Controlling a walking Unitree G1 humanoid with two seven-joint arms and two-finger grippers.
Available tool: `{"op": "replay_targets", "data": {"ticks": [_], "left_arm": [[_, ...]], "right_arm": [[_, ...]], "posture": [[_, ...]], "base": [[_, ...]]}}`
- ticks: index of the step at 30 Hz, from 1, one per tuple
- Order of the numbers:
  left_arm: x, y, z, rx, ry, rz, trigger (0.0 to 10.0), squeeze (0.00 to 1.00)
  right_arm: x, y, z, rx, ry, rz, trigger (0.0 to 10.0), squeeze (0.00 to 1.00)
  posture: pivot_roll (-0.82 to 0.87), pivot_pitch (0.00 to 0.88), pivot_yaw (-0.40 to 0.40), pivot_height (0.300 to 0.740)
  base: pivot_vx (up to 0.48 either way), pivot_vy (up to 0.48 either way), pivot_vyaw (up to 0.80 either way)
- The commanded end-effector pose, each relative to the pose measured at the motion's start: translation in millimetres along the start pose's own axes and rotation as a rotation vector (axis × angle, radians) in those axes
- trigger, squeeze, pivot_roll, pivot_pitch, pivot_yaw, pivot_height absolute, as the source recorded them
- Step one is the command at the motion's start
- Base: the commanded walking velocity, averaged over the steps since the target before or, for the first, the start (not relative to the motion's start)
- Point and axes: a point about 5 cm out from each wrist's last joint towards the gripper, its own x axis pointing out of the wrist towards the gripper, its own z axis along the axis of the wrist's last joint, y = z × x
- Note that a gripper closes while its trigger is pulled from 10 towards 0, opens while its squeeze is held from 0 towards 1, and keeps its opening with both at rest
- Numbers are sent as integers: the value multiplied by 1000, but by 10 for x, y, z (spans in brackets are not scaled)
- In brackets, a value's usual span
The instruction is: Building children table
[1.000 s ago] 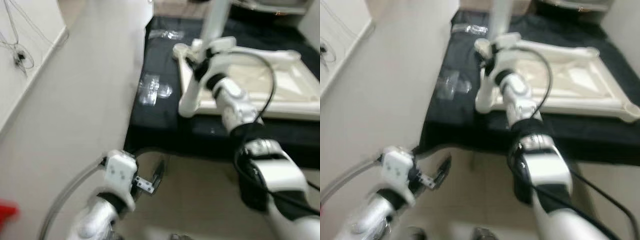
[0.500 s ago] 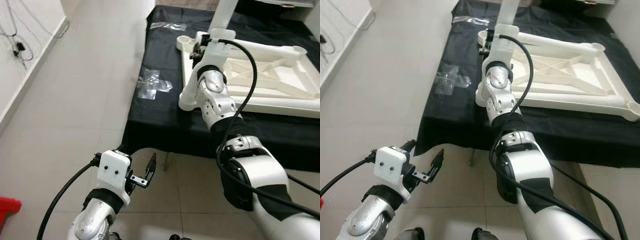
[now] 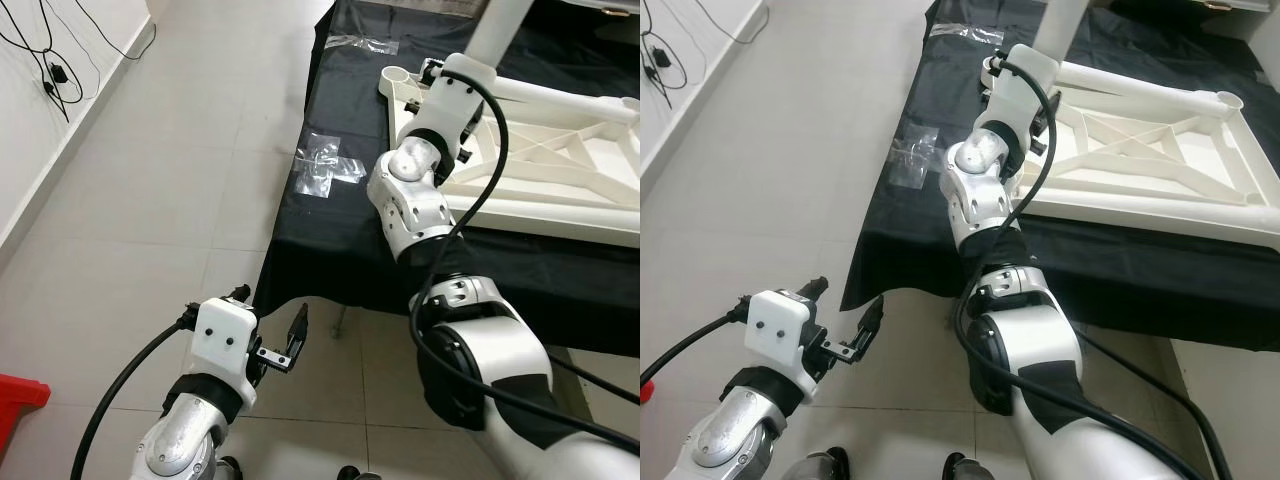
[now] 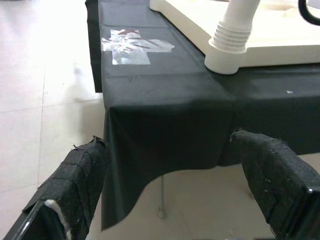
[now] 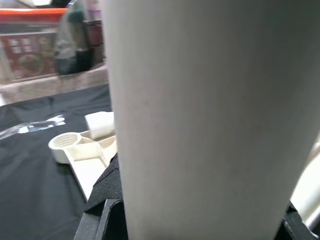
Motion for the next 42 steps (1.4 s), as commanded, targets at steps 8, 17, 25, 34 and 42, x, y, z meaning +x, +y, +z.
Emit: {"op": "replay_targets", "data": {"ticks": [8, 17, 25, 34, 42], "left_arm": [[6, -1, -45, 5, 16, -9, 10000, 0], [33, 12, -40, 9, 7, -12, 10000, 0], [43, -8, -48, 9, 4, -20, 10000, 0], [53, -17, -53, 10, 0, -29, 10000, 0], [59, -10, -54, 14, -4, -32, 10000, 0]], "right_arm": [[-59, -174, -518, -153, 206, -138, 10000, 0], [-3, -101, -208, -111, 108, -157, 10000, 0], [47, -65, -44, -74, 75, -146, 10000, 0], [79, -71, -18, -51, 88, -153, 10000, 0], [145, -64, 191, -3, 29, -155, 10000, 0]], "posture": [[97, 254, -93, 740], [93, 235, -91, 740], [86, 224, -89, 740], [93, 207, -83, 740], [92, 197, -82, 740]], "base": [[0, 0, 0], [0, 0, 0], [0, 0, 0], [0, 0, 0], [0, 0, 0]]}}
